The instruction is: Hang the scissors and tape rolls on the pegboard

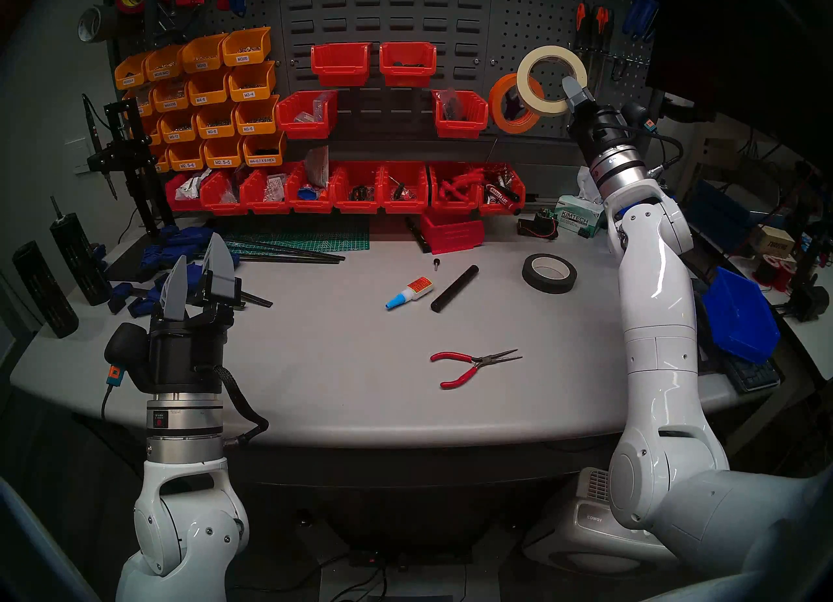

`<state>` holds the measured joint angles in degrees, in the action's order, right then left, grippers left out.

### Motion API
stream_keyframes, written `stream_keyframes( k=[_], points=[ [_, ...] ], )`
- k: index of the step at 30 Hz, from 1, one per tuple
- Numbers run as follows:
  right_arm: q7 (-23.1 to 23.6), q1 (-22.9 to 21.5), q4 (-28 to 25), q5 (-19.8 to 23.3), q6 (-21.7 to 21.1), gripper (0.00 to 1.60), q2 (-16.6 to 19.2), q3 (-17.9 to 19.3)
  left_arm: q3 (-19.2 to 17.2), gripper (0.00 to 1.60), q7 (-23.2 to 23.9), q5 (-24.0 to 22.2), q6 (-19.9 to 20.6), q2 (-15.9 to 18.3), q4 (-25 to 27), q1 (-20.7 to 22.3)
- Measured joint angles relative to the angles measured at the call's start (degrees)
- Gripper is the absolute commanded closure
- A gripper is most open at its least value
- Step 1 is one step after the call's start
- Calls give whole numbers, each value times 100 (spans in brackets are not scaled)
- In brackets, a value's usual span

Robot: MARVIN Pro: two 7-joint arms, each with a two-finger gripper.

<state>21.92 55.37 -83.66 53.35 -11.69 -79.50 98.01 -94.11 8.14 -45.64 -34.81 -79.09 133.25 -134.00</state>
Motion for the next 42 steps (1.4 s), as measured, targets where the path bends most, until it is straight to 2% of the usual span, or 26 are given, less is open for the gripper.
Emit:
stream_keyframes(
  k=[17,42],
  points=[
    [215,-551,1218,205,79,160,31,-203,-71,0,109,-152,-135,58,139,-106],
    [540,-902,1827,243,321,160,32,-319,-196,0,188,-331,-346,97,118,-240]
  ],
)
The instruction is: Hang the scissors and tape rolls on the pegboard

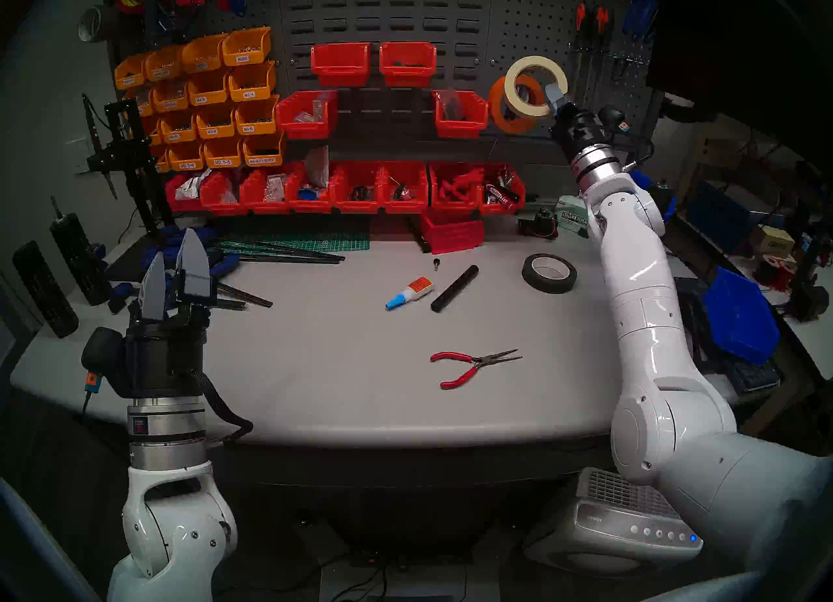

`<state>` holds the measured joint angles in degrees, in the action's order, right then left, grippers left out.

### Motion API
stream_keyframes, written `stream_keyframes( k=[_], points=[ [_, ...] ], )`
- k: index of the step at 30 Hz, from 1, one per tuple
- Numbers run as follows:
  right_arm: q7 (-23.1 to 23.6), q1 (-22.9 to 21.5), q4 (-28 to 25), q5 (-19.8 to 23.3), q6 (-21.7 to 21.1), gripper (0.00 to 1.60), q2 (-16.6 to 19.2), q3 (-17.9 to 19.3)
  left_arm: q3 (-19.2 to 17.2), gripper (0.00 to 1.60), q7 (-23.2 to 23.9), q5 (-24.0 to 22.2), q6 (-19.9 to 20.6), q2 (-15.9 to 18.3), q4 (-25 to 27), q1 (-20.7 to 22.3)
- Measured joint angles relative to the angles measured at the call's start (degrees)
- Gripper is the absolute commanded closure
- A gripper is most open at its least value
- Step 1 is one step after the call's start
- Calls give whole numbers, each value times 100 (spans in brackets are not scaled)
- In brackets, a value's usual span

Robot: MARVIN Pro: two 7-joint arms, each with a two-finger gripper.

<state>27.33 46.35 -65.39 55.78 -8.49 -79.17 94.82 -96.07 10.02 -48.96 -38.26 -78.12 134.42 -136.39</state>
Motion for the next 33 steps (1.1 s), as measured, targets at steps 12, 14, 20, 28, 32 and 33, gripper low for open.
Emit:
stream_keyframes(
  k=[12,14,20,28,32,33],
  points=[
    [-16,-99,239,-8,83,160,0,-50,-21,0,17,-59,-65,16,0,3],
    [-30,-126,283,-18,85,160,1,-68,-25,0,19,-67,-74,20,0,3],
    [-109,-204,411,-92,98,160,0,-123,-35,0,23,-73,-91,33,3,2],
    [-270,-355,597,-181,161,160,-21,-154,-63,0,24,-57,-112,43,27,-18],
    [-315,-460,767,-208,193,160,-36,-163,-73,0,25,-43,-118,47,49,-62],
    [-321,-482,807,-216,198,160,-38,-167,-75,0,24,-39,-119,47,53,-72]
  ],
)
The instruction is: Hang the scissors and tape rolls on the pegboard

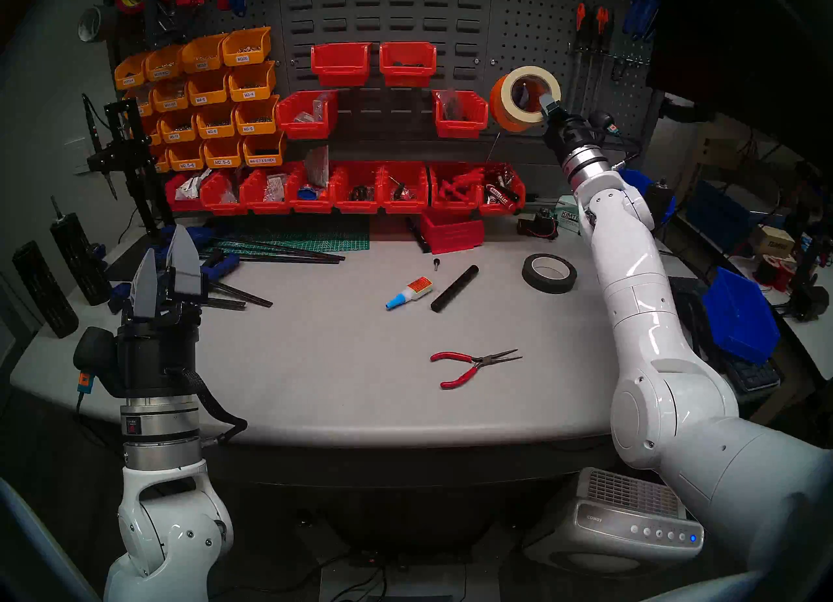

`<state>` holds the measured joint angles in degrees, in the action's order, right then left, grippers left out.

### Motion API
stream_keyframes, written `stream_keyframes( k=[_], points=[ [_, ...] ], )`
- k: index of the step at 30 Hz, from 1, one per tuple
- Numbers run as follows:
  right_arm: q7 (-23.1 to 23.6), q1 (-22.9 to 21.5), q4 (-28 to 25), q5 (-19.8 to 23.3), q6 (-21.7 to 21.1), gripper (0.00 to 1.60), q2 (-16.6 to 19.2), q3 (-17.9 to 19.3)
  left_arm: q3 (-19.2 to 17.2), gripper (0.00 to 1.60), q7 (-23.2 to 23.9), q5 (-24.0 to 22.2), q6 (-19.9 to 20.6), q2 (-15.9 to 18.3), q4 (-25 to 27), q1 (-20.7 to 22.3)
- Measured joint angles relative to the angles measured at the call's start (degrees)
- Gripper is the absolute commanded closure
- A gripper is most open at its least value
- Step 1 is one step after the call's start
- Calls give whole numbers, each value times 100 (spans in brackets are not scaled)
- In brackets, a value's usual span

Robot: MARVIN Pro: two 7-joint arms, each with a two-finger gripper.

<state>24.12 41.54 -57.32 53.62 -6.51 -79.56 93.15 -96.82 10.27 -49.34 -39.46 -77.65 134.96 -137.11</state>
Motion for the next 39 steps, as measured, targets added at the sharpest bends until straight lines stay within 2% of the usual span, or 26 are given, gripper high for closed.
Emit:
stream_keyframes(
  k=[11,17,19,21,22,25,29,31,33,34,37,39],
  points=[
    [33,-283,589,-104,48,160,-36,-72,-53,0,-4,23,-41,-4,48,-113],
    [64,-368,705,-170,80,160,-37,-93,-59,0,-6,26,-53,-9,71,-141],
    [68,-387,731,-201,91,119,-34,-103,-61,0,-7,27,-57,-11,80,-143],
    [68,-404,749,-250,108,92,-22,-135,-65,0,-8,27,-62,-14,90,-144],
    [67,-413,755,-276,118,92,-17,-154,-67,0,-8,26,-63,-15,94,-144],
    [63,-438,770,-350,148,50,-5,-205,-73,0,-9,26,-68,-18,108,-143],
    [52,-460,773,-421,184,50,4,-253,-82,0,-10,21,-70,-21,119,-141],
    [34,-478,773,-487,219,41,13,-292,-89,0,-11,14,-70,-22,127,-141],
    [21,-484,772,-521,235,39,18,-313,-92,0,-11,9,-71,-23,131,-141],
    [-18,-491,767,-575,263,48,25,-346,-100,0,-11,-2,-72,-24,139,-140],
    [-79,-500,759,-662,298,48,42,-399,-112,0,-12,-20,-73,-24,148,-140],
    [-126,-506,748,-752,320,41,64,-458,-119,0,-12,-35,-74,-25,155,-139]
  ],
)
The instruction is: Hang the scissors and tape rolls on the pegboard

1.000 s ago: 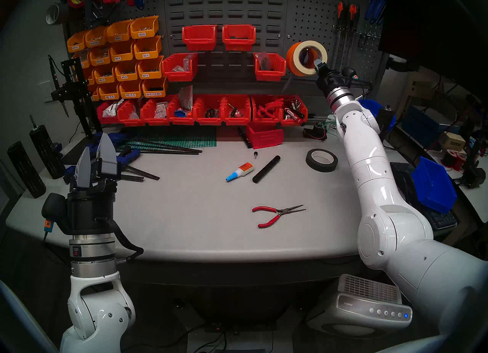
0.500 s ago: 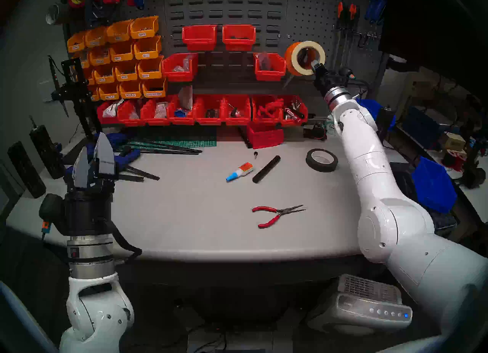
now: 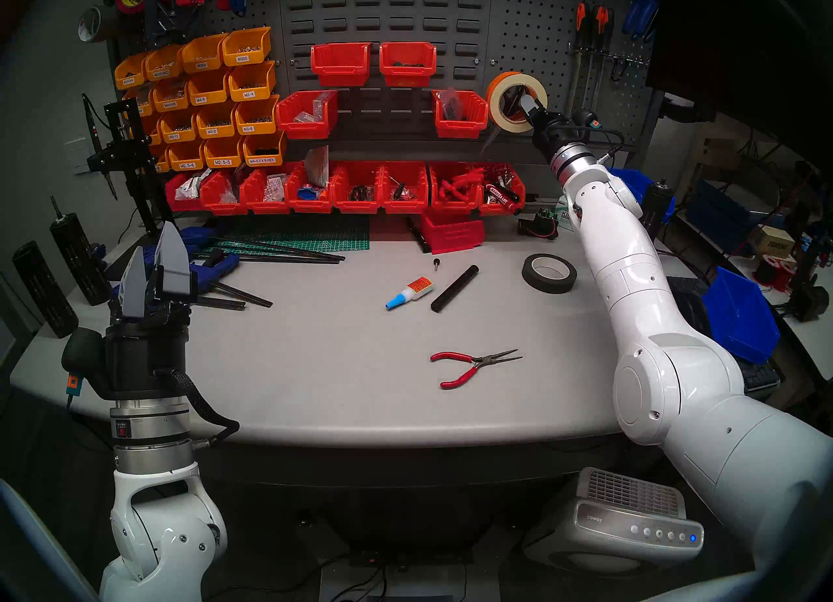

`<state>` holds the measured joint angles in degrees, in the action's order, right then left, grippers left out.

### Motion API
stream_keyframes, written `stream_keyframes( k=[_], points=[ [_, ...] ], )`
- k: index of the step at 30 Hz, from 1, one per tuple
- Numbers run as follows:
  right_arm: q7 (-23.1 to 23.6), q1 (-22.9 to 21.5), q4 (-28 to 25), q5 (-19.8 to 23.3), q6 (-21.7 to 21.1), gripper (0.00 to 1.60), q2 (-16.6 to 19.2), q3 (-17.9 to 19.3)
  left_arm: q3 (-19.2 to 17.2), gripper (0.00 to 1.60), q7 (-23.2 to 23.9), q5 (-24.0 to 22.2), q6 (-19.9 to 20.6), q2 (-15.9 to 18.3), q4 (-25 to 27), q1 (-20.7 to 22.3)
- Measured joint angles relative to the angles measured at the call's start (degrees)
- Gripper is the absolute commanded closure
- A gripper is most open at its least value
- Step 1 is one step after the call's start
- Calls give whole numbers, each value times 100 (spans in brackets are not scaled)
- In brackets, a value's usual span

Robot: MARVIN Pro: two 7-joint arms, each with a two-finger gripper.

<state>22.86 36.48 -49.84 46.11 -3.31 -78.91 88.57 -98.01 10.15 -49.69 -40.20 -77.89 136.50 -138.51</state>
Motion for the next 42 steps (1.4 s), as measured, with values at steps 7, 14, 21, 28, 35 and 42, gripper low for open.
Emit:
stream_keyframes(
  k=[7,14,21,28,35,42],
  points=[
    [-219,0,-163,-683,89,26,182,-457,-11,0,0,-51,2,3,32,4],
    [-397,40,-391,-1228,137,23,376,-773,0,0,5,-63,12,24,44,11],
    [-586,125,-670,-1641,197,20,565,-949,28,0,9,-48,20,61,49,27],
    [-811,322,-1111,-1889,213,16,776,-942,85,0,9,3,29,100,56,44],
    [-979,611,-1500,-1996,184,8,939,-865,139,0,0,53,37,123,72,53],
    [-1053,981,-1894,-2059,167,6,1073,-816,181,0,-22,96,39,130,79,64]
  ],
)
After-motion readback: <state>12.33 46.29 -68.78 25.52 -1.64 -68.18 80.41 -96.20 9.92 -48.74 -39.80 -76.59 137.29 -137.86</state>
